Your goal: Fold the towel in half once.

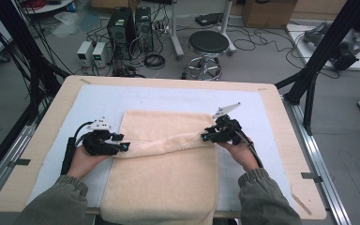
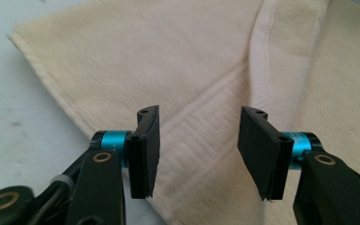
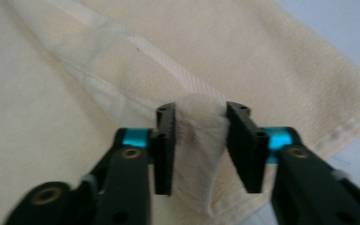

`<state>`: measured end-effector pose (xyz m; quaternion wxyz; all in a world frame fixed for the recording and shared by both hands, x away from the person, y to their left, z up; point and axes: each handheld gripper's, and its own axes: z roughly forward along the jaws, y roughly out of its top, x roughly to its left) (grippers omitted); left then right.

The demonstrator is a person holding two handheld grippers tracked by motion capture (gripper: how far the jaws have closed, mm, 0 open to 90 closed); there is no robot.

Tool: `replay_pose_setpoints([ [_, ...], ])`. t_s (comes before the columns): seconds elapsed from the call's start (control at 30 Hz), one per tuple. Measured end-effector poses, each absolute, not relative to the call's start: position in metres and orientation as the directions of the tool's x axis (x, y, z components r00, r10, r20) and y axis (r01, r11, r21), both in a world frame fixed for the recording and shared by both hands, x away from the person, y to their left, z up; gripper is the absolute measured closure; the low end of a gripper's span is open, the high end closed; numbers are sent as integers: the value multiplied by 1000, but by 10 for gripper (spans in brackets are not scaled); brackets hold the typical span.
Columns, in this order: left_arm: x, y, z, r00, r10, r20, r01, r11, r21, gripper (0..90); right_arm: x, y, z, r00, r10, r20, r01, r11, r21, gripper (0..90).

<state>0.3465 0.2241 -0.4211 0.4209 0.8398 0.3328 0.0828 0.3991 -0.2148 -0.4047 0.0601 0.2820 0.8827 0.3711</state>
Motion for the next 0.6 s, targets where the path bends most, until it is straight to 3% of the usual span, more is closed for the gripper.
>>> replay_pose_setpoints([
  [0.07, 341, 223, -422, 777, 614, -141, 478, -428, 767, 525, 394, -217, -404, -846, 518, 123, 448, 568, 691, 768],
  [0.2, 327, 220, -423, 805, 572, -155, 461, -440, 771, 535, 380, -217, -399, -881, 452, 144, 419, 601, 680, 788],
  [0.27, 320, 220, -423, 818, 558, -139, 443, -457, 771, 535, 369, -216, -393, -902, 409, 135, 386, 628, 675, 760],
  [0.5, 306, 229, -421, 826, 555, -101, 409, -466, 784, 528, 345, -218, -369, -917, 387, 96, 323, 580, 748, 668],
  [0.6, 304, 233, -421, 823, 559, -97, 408, -465, 786, 524, 341, -218, -370, -917, 391, 76, 316, 597, 738, 644],
])
